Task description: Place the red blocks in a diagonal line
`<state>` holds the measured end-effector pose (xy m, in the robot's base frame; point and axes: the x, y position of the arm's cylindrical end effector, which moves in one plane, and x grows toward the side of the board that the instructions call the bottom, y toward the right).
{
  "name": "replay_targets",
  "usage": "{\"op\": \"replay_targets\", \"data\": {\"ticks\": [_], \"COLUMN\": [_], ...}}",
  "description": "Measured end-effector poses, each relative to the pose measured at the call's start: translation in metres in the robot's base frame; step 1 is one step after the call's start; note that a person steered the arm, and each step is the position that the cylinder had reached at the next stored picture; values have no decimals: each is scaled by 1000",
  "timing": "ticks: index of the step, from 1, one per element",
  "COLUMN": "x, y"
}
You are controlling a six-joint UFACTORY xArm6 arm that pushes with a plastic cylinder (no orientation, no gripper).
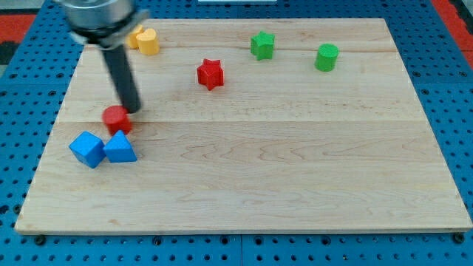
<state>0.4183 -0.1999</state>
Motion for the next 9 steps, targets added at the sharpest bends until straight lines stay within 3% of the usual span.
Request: {"op": "replay_targets", "data": {"ticks": [2, 3, 5, 7, 9], "x": [22, 58, 17, 4, -12], "y": [-70, -44, 62, 41, 124]}}
